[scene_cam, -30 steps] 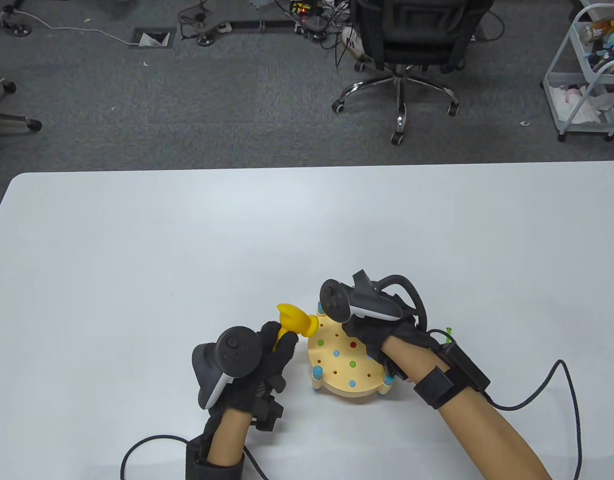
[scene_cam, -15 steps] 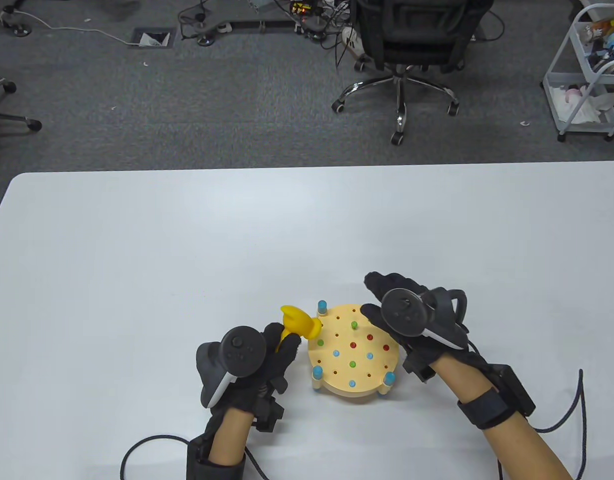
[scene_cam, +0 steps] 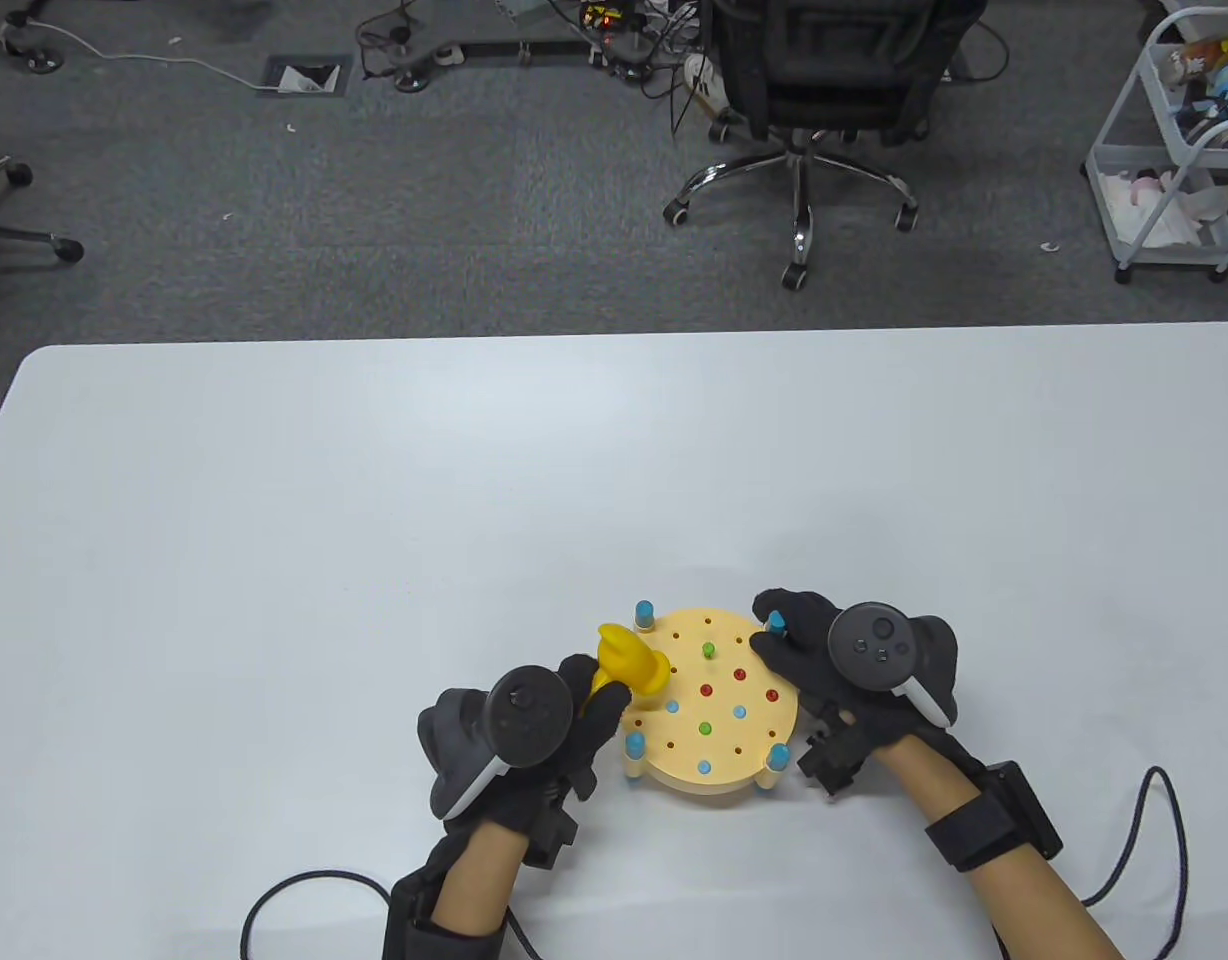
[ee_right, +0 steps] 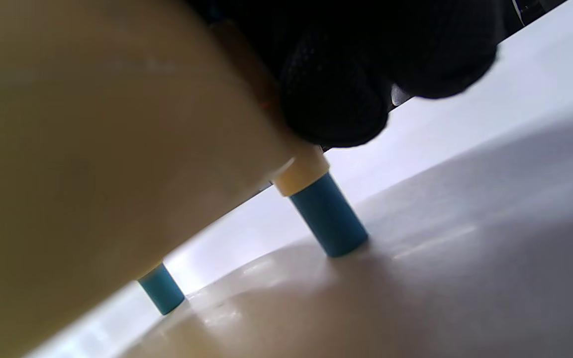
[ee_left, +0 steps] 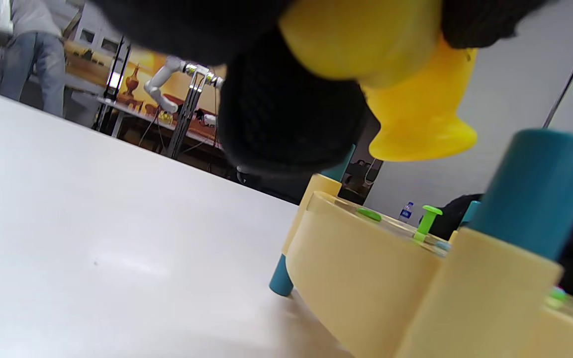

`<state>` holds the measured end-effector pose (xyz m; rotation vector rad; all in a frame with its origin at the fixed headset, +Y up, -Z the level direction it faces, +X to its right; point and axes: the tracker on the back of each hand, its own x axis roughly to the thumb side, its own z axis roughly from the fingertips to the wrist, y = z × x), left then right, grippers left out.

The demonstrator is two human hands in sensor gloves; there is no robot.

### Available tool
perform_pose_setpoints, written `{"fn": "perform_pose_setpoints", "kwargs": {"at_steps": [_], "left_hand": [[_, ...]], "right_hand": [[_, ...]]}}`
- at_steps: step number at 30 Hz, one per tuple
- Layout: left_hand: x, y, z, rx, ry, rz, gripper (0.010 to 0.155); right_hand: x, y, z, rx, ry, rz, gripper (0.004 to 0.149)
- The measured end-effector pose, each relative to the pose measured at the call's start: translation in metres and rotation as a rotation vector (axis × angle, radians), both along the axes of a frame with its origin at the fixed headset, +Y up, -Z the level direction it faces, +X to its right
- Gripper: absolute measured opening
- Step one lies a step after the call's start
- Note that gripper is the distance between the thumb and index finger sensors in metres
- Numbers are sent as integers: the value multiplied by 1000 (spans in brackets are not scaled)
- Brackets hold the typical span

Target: Hammer toy nails into tap bench

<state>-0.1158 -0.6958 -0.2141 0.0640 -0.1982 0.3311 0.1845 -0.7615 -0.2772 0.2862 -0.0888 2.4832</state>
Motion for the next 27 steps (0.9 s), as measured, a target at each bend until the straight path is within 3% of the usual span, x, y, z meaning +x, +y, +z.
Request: {"fn": "perform_pose_setpoints", "kwargs": {"at_steps": [3,8,12,13,15,17,19,20,21,22,23,24,25,26,27], "left_hand": [[8,17,7,106,47,-105,61],[49,30,-4,33,-7,-231,61],[86,28,-8,149,-2,-360,62],[93,24,-9,141,-19,-395,62],[110,16,-12,-55,4,-662,62],[117,27,-9,78,4,-690,61],[116,36,-5,200,48,-562,61],[121,25,-10,130,7,-515,61],[124,13,-16,-48,31,-608,61],[128,18,-12,-174,132,-822,61],[128,24,-10,-90,61,-868,61],[127,33,-7,110,92,-772,61],[121,39,-1,254,128,-550,61],[120,38,-3,271,97,-427,61],[122,25,-13,100,52,-403,61]], "right_hand": [[0,-1,-1,-7,9,-1,56],[-1,-2,-1,-7,11,8,56],[-1,-2,-1,-9,16,14,56],[-1,-2,0,-9,16,15,56],[-2,-2,-1,-10,18,15,56],[-2,-2,-1,-11,20,16,56],[-2,-2,-1,-11,20,18,56],[-2,-2,0,-9,20,21,56],[-2,-2,0,-8,20,22,56],[-2,-2,0,-8,20,24,56],[-2,-2,0,-8,20,24,56],[-2,-2,0,-8,21,24,56],[-2,-2,0,-9,22,24,56],[-2,-2,0,-8,22,25,56],[-2,-2,0,-7,22,26,56]]}}
